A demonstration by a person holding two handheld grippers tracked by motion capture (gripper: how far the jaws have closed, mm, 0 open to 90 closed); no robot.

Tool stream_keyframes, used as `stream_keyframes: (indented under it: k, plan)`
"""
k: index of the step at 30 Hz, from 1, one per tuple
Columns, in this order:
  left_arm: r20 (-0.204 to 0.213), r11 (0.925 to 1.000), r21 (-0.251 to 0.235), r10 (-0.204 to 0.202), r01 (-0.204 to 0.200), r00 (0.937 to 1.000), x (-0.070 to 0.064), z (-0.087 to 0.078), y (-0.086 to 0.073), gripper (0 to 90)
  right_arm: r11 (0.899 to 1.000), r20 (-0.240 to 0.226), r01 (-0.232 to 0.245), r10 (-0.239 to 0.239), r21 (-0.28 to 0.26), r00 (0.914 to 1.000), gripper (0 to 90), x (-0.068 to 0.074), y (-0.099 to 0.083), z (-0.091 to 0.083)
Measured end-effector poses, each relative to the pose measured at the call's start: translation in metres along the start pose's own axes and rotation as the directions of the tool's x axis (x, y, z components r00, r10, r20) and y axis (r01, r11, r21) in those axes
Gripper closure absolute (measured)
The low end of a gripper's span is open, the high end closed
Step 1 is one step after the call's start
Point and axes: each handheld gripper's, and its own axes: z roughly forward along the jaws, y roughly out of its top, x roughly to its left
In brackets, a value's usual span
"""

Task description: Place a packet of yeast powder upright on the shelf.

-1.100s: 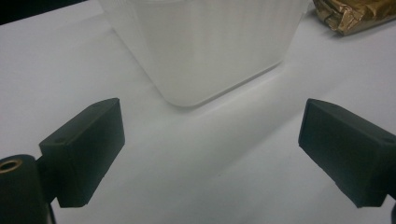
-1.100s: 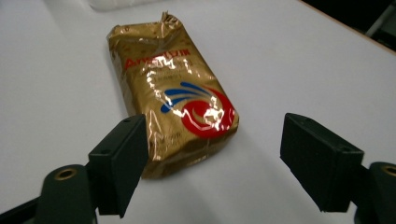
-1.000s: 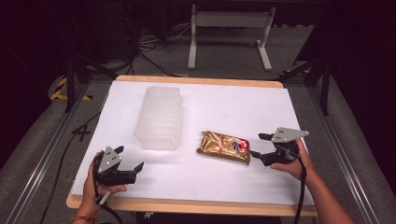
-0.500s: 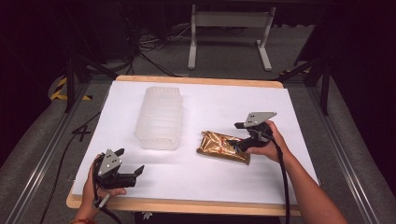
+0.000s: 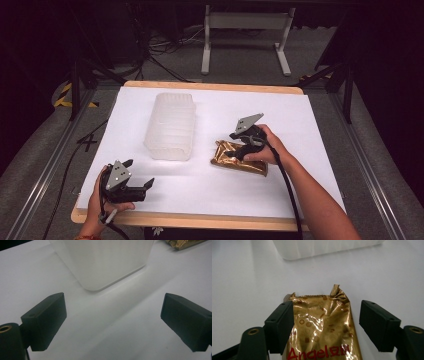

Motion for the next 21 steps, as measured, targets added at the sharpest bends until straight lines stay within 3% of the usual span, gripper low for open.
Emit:
stream_keyframes:
  k: [2, 7, 8, 13, 15, 18, 21]
  plan:
    - [0.000, 1.0000, 0.002, 0.004, -0.004, 1.0000, 0.000, 0.000, 0.000, 7.2, 1.000, -0.038, -0.007, 0.007, 0.012, 0.9992, 28.1, 0.000, 0.003, 0.008]
    - [-0.004, 0.9999, 0.007, 0.010, -0.010, 0.9999, -0.001, 0.000, -0.001, 7.2, 0.999, -0.039, 0.014, -0.012, 0.052, 0.9992, 24.0, 0.001, 0.008, 0.021]
    - [-0.004, 0.9999, 0.007, 0.010, -0.010, 0.9999, -0.001, 0.000, -0.001, 7.2, 0.998, -0.057, 0.004, -0.001, 0.060, 0.9984, 23.3, -0.001, 0.010, 0.027]
    - [-0.015, 0.9995, 0.010, 0.029, -0.028, 0.9995, -0.001, -0.002, 0.000, 7.2, 0.995, -0.040, 0.007, -0.003, 0.104, 0.9992, 20.7, -0.003, 0.014, 0.039]
    - [-0.014, 0.9997, 0.008, 0.023, -0.022, 0.9996, 0.000, -0.002, -0.001, 7.2, 0.993, -0.063, -0.004, 0.011, 0.116, 0.9980, 20.2, -0.005, 0.015, 0.042]
    - [-0.014, 0.9998, 0.007, 0.020, -0.020, 0.9997, 0.001, -0.002, -0.001, 7.2, 0.993, -0.054, -0.021, 0.027, 0.120, 0.9982, 19.0, -0.009, 0.016, 0.043]
    - [-0.010, 0.9997, 0.009, 0.023, -0.023, 0.9997, 0.000, -0.002, -0.001, 7.2, 0.986, -0.079, -0.053, 0.067, 0.160, 0.9946, 17.5, -0.016, 0.015, 0.047]
